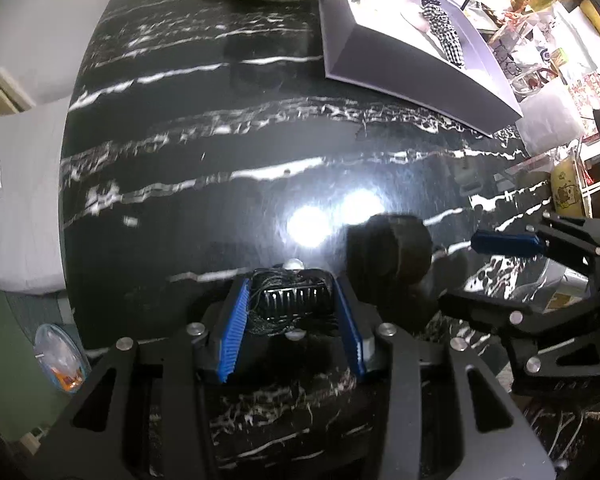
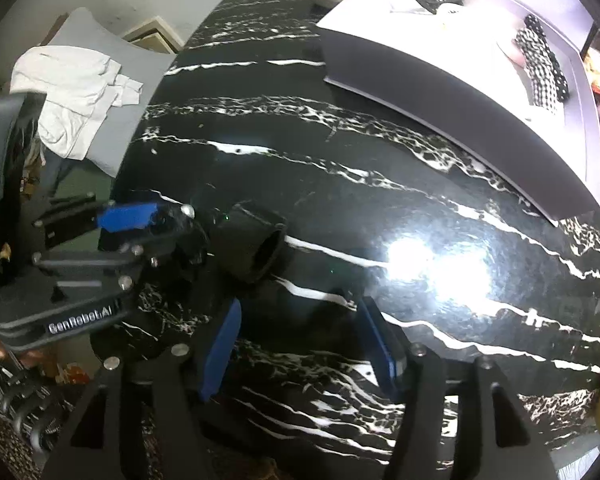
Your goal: Organize objects
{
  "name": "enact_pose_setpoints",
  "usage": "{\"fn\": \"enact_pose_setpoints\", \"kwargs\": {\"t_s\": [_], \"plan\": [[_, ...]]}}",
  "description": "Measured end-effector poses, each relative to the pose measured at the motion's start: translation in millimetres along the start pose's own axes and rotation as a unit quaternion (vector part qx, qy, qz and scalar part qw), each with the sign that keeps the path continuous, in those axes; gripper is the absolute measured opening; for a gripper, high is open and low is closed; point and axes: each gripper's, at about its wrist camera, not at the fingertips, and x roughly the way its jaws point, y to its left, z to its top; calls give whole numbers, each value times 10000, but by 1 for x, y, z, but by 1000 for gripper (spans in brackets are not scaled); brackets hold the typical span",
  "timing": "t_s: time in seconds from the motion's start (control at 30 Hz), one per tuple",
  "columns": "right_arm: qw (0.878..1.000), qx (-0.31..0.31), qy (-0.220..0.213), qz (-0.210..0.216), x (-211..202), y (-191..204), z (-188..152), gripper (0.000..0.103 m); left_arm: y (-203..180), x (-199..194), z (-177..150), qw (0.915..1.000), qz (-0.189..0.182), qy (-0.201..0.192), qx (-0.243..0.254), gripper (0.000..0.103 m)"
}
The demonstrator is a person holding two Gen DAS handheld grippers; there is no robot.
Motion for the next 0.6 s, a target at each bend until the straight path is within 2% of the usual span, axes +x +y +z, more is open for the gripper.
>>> {"fn": "enact_pose_setpoints", "kwargs": {"t_s": [0.2,0.33,0.6], "plan": [[9996,-185,-229,-12,2,9,9,63,4,1,-9,9998,-54,-11,-211,41],[9988,-313,-371,-32,3,14,15,63,17,0,-21,9982,-256,-99,-530,41],[9985,-443,-298,-78,15,19,23,63,18,-1,-29,9981,-288,-201,-499,44]]}}
